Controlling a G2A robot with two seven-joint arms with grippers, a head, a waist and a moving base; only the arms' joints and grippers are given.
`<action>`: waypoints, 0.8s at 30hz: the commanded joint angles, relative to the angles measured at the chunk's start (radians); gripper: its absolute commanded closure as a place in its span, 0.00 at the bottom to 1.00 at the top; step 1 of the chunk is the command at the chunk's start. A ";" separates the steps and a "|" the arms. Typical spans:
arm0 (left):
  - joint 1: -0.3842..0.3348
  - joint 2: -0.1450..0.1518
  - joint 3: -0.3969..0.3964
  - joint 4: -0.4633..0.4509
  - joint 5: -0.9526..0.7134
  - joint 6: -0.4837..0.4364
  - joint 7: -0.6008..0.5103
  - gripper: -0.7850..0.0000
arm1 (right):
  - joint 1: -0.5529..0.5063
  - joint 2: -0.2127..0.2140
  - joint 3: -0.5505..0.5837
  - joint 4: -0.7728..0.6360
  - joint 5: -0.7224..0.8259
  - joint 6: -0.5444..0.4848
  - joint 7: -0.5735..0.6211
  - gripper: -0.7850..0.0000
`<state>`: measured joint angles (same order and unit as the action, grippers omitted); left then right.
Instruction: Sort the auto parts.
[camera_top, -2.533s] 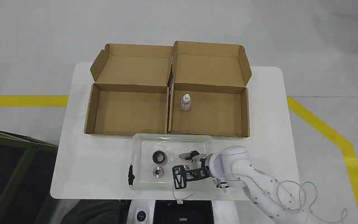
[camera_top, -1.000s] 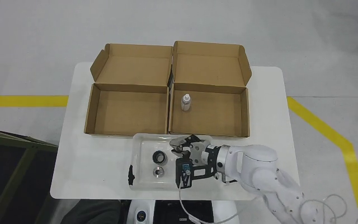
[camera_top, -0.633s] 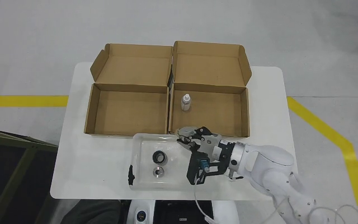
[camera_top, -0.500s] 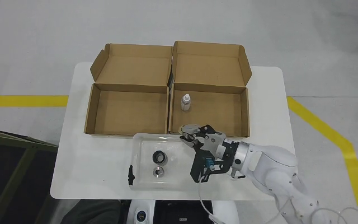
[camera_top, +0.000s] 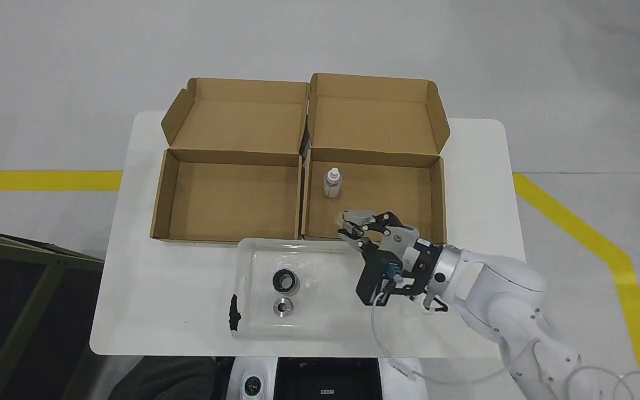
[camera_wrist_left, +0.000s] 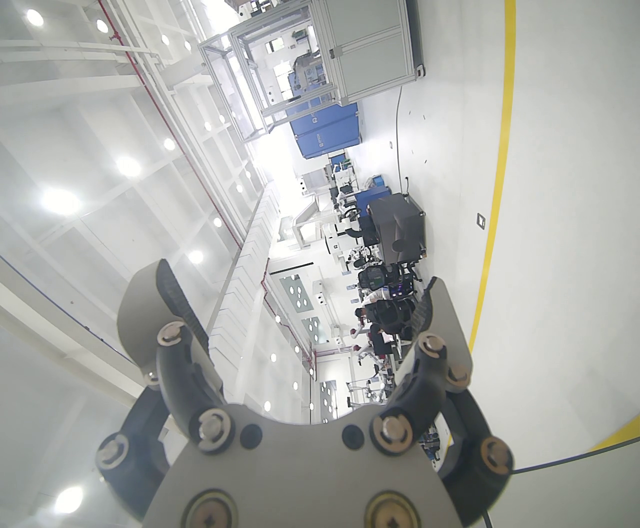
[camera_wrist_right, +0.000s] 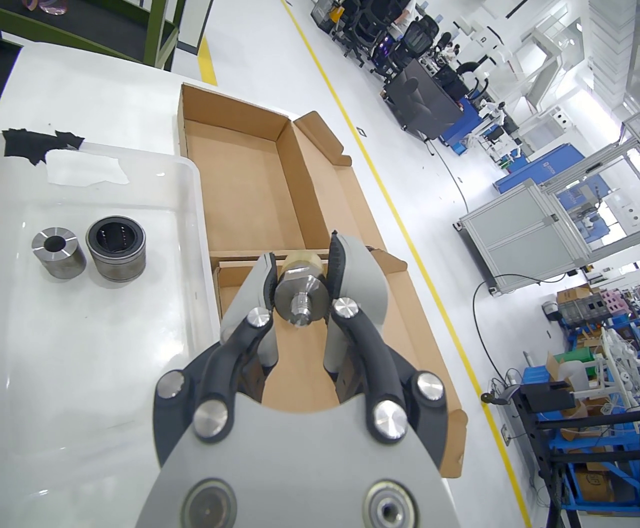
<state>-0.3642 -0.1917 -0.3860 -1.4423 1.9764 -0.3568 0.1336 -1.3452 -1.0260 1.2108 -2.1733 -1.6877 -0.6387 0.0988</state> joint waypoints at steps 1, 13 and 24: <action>0.000 0.000 0.000 0.000 0.000 0.000 0.000 0.00 | 0.007 -0.001 -0.001 0.008 0.002 -0.002 0.007 1.00; 0.000 0.000 0.000 0.000 0.000 0.000 0.000 0.00 | 0.105 -0.018 -0.025 0.145 0.135 0.010 0.166 1.00; 0.000 0.000 0.000 0.000 0.000 0.000 0.000 0.00 | 0.310 -0.046 -0.100 0.354 0.290 -0.046 0.335 1.00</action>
<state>-0.3642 -0.1916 -0.3860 -1.4423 1.9764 -0.3568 0.1336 -1.0528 -1.0696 1.1178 -1.8375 -1.4146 -0.6819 0.4266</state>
